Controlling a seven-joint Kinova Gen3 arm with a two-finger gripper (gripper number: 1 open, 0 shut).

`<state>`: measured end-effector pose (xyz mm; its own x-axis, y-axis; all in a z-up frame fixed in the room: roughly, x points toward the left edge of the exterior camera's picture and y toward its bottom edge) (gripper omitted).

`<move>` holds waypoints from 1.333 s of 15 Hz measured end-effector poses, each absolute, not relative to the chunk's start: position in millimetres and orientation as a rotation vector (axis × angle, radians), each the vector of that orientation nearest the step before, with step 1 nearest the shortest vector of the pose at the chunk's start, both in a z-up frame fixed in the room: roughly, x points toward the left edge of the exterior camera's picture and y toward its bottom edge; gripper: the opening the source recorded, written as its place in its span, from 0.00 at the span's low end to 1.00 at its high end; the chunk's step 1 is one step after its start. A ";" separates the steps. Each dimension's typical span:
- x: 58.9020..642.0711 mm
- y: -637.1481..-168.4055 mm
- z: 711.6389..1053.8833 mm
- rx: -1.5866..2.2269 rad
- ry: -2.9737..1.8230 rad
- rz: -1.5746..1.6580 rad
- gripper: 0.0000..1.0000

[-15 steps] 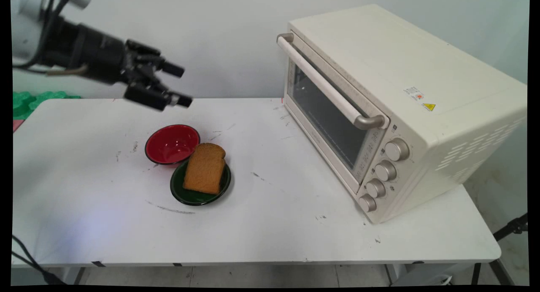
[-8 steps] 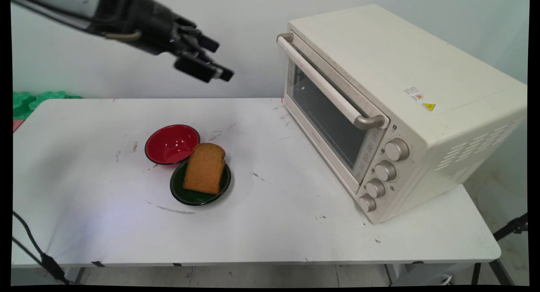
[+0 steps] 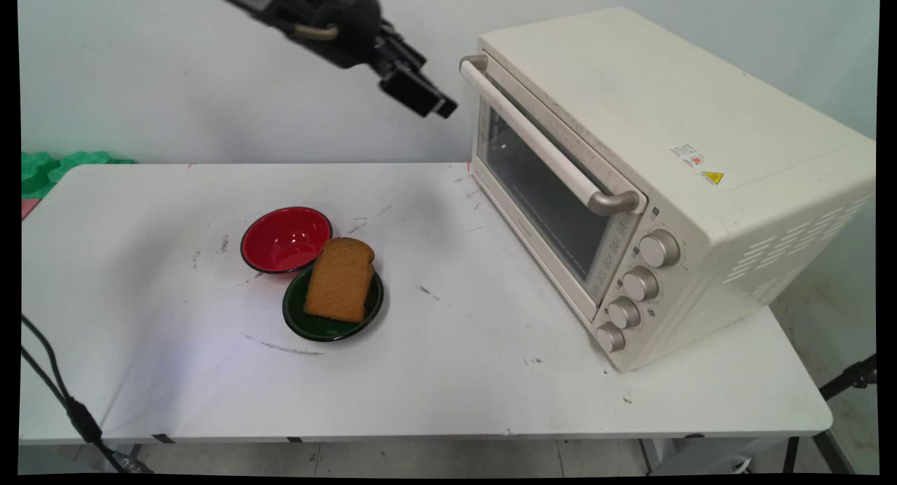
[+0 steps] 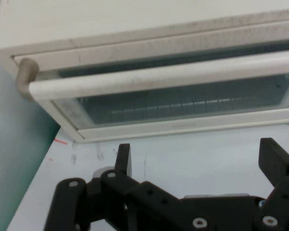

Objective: Open the oven

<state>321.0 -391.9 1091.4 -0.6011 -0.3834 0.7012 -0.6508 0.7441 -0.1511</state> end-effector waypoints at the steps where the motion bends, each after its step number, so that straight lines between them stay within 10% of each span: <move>1: 312.9 -398.6 1092.7 0.778 -2.281 0.522 1.00; 19: 230.8 -487.0 1081.4 0.807 -2.335 0.467 1.00; 20: 229.0 -490.1 1079.7 0.808 -2.338 0.462 0.00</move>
<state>229.0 -490.1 1079.7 -0.6239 -0.4329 0.6507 -0.6480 0.7520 -0.1210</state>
